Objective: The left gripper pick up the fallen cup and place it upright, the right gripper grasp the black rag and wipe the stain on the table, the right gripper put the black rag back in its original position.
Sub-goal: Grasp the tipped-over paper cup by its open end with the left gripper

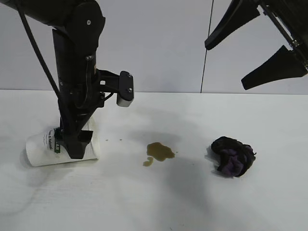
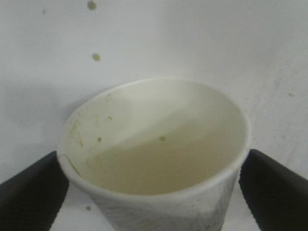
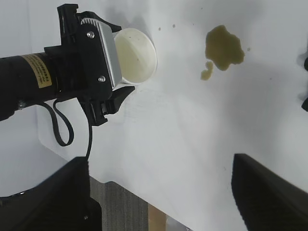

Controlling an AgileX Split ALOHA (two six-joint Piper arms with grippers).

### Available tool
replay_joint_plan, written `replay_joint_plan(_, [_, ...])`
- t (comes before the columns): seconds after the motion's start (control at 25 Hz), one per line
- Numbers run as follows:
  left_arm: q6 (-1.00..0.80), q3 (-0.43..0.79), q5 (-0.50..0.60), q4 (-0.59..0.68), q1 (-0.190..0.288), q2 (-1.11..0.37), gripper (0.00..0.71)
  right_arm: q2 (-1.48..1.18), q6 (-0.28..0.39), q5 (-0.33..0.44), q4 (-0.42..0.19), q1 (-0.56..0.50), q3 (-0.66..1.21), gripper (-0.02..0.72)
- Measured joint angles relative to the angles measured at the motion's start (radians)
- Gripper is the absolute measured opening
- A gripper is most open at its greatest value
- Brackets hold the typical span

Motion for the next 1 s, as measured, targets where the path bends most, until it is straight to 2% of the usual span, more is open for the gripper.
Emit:
replay_joint_plan(0.44, [-0.059,0.000,-0.009,0.000,0.000,0.016,0.691,0.000,0.000,-0.001,-0.001,0.000,0.000,0.558])
replay_joint_plan(0.64, [-0.065,0.000,-0.002,0.000,0.000,0.016,0.619,0.000,0.000,-0.001,-0.001,0.000,0.000,0.558])
replay_joint_plan(0.88, [-0.066,0.000,0.010,0.000,0.000,0.016,0.594,0.000,0.000,-0.001,-0.001,0.000,0.000,0.558])
replay_joint_plan(1.0, [-0.066,-0.003,0.018,-0.007,0.000,0.015,0.541,0.000,0.000,-0.002,-0.001,0.000,0.000,0.558])
